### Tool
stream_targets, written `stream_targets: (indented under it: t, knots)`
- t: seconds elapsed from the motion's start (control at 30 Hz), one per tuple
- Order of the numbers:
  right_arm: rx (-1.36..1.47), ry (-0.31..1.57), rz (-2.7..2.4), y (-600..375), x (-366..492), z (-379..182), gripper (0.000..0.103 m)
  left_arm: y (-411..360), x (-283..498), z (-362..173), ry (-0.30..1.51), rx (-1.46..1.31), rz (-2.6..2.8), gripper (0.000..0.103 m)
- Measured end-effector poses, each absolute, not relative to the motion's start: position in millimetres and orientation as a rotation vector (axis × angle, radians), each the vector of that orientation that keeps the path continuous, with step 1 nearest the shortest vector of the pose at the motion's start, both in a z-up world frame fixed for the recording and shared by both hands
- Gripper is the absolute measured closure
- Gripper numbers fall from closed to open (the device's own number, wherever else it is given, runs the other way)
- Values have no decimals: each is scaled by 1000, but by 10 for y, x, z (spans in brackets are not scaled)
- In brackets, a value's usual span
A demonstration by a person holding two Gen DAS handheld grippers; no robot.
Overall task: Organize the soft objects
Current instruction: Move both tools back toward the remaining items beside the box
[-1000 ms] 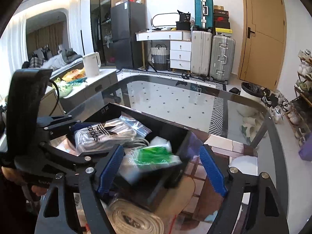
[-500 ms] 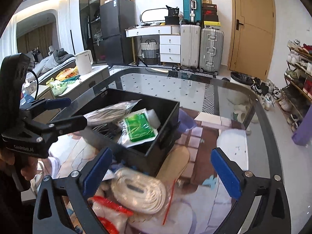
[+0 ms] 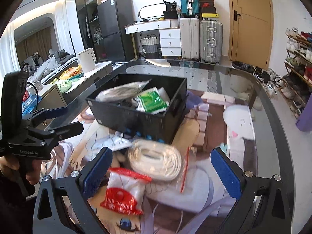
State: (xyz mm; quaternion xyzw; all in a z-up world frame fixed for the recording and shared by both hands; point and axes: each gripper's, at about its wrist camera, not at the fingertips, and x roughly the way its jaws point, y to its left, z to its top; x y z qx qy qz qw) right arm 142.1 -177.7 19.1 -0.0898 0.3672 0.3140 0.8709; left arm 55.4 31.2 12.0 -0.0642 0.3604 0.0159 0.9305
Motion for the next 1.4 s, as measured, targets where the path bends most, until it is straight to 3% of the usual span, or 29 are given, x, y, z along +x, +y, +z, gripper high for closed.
stream_targets:
  t: [0.73,1.4]
  knots:
    - [-166,793,760,-1836,1194,-15,0,78,342,-15,734,-121,-6,0]
    - [-336,884,679,-1700,1220,-330,0,7,280,-21,748,-77,-6,0]
